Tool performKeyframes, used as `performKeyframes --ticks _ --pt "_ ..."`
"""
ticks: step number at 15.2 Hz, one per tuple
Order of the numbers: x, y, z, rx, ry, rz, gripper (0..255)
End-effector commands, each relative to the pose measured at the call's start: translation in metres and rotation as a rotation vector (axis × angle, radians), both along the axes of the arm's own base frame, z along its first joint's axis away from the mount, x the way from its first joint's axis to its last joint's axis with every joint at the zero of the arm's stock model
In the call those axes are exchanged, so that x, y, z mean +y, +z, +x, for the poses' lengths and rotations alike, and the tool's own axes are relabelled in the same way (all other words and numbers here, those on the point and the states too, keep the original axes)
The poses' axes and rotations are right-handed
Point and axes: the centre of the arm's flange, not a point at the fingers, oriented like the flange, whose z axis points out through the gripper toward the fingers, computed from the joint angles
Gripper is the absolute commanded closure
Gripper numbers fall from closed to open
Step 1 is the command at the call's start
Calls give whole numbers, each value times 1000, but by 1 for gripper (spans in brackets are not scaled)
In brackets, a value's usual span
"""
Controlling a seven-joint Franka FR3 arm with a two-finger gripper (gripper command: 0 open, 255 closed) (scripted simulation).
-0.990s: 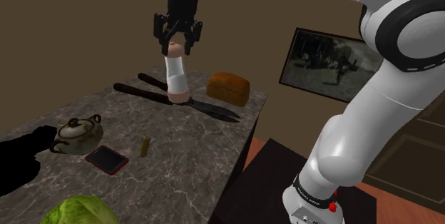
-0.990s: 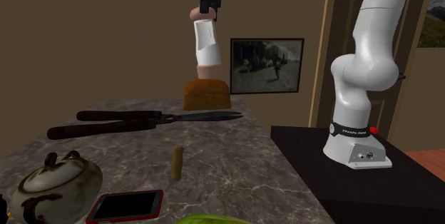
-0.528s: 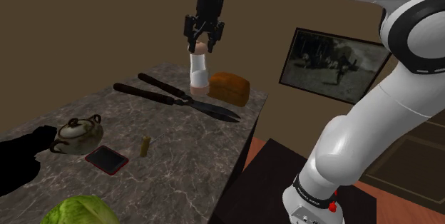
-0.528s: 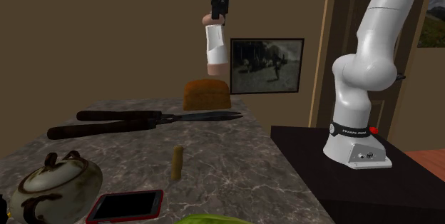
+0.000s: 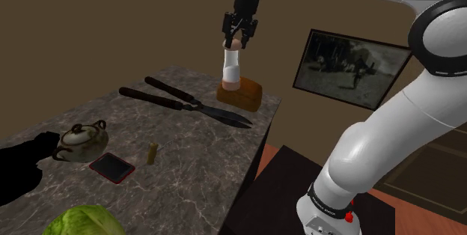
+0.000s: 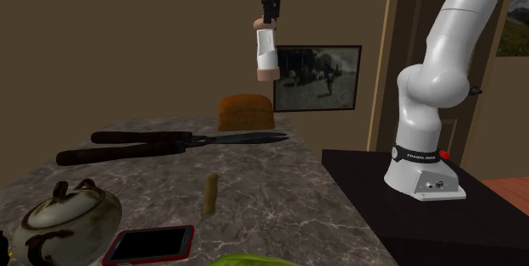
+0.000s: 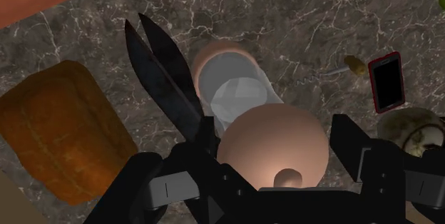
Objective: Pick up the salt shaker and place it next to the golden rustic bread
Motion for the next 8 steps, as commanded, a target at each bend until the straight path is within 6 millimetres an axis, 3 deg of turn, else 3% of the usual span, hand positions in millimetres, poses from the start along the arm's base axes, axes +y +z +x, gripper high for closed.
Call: performKeyframes --ticks 1,8 --pt "-24 -4 -3 0 2 0 255" --pt "-116 -3 -17 0 2 0 255"
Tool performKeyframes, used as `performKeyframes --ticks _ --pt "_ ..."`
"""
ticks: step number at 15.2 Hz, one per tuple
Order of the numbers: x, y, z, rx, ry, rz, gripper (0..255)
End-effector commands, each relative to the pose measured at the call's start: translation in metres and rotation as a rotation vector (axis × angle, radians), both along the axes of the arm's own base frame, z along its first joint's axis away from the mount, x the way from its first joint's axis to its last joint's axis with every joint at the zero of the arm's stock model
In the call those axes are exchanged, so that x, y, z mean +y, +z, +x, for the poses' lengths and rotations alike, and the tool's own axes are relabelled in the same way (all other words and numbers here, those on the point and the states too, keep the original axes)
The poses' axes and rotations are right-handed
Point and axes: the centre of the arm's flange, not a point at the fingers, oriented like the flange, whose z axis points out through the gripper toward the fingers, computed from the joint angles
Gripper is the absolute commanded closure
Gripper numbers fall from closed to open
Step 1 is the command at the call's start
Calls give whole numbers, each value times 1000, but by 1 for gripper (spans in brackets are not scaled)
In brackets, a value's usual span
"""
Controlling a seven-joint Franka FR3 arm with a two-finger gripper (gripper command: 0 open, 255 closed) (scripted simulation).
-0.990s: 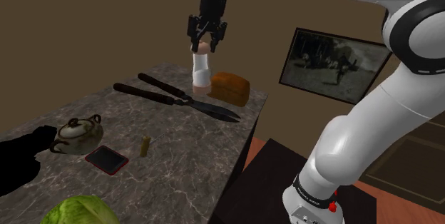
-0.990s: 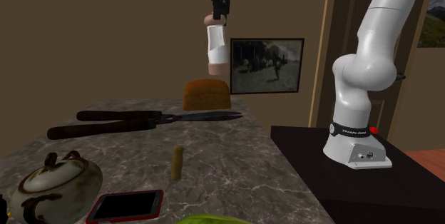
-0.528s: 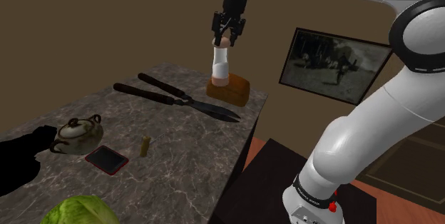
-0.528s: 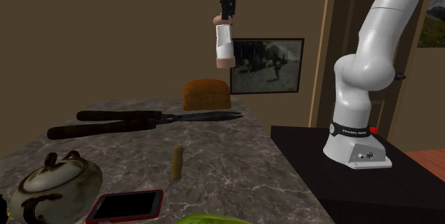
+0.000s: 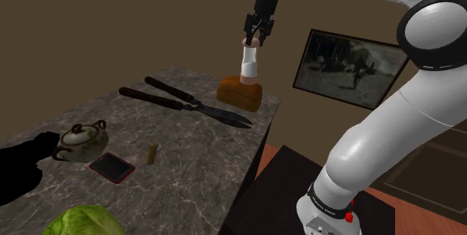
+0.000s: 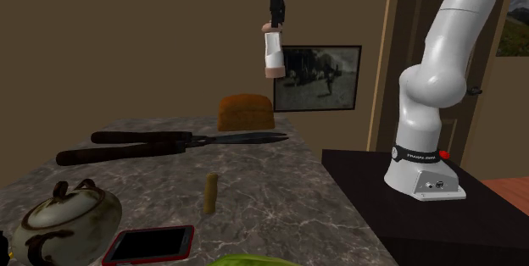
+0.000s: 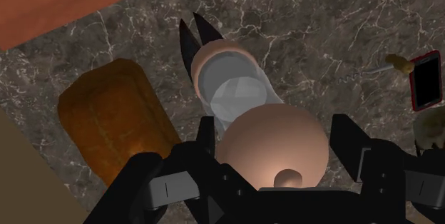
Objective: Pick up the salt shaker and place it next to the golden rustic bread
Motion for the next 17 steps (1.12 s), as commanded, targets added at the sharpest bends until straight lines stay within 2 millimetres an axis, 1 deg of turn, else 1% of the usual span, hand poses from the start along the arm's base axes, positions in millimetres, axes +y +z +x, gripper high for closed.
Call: performKeyframes --ticks 1,14,15,17 --pt "-26 0 -6 -1 2 0 255" --pt "-195 0 -32 -1 2 0 255" --pt "-201 0 -33 -1 2 0 255" --pt "-201 -10 -33 -1 2 0 255"
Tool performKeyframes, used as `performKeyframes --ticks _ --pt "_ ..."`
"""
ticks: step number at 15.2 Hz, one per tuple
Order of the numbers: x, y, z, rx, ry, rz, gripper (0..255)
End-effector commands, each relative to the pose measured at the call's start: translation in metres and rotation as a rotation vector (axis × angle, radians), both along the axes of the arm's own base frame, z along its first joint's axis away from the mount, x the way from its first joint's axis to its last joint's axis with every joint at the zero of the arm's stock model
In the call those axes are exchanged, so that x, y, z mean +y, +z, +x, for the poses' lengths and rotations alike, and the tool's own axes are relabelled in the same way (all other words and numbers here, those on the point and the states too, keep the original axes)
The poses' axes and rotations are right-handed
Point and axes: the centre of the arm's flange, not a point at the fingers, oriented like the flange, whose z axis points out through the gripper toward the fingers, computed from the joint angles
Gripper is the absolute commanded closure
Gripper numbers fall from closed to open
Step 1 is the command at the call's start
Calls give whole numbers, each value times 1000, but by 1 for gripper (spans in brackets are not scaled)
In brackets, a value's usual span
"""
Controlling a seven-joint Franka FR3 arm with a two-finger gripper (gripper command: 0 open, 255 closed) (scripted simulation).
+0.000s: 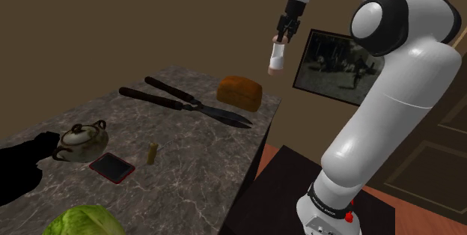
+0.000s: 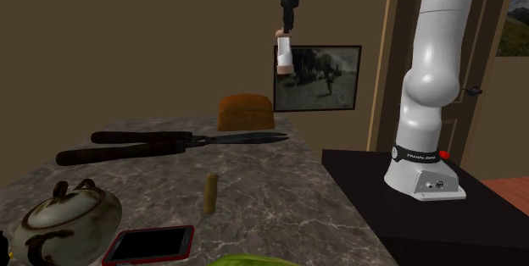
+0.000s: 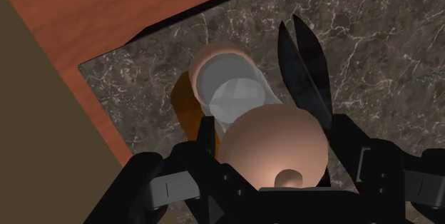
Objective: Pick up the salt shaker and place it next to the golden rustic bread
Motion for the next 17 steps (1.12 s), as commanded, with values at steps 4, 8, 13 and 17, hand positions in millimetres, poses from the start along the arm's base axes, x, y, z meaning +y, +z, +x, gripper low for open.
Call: performKeyframes --ticks 4,8,13,17 --pt "-3 -25 0 -1 1 -1 255" --pt "-3 -47 0 -1 1 -1 255" --pt "-3 -73 0 -1 1 -1 255" --pt "-3 -94 0 -1 1 -1 255"
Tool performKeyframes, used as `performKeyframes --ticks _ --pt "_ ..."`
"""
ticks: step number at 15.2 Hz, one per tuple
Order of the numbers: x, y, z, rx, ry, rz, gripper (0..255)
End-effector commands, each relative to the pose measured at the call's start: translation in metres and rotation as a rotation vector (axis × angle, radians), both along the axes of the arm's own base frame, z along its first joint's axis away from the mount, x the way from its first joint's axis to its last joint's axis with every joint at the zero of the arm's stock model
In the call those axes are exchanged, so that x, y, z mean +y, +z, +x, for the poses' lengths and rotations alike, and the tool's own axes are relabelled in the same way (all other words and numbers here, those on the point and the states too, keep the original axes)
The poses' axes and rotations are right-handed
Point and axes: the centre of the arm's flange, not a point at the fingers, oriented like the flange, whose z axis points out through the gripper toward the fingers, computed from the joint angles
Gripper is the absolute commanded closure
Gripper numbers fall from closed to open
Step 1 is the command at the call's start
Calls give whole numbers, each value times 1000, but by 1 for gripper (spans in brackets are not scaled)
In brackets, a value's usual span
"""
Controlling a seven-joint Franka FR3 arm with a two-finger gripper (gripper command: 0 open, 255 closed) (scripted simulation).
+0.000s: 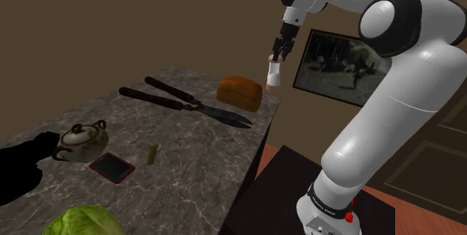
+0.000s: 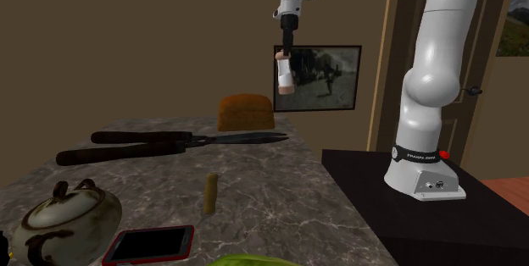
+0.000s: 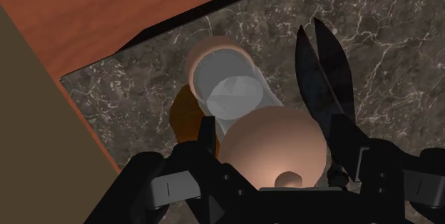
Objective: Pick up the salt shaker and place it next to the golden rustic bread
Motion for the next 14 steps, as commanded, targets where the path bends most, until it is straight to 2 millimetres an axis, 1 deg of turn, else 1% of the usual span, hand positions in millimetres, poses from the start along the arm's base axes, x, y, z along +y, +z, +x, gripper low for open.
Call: performKeyframes --ticks 1,14 --pt "-1 -10 0 -1 0 0 255" --pt "-1 -79 0 -1 0 0 255"
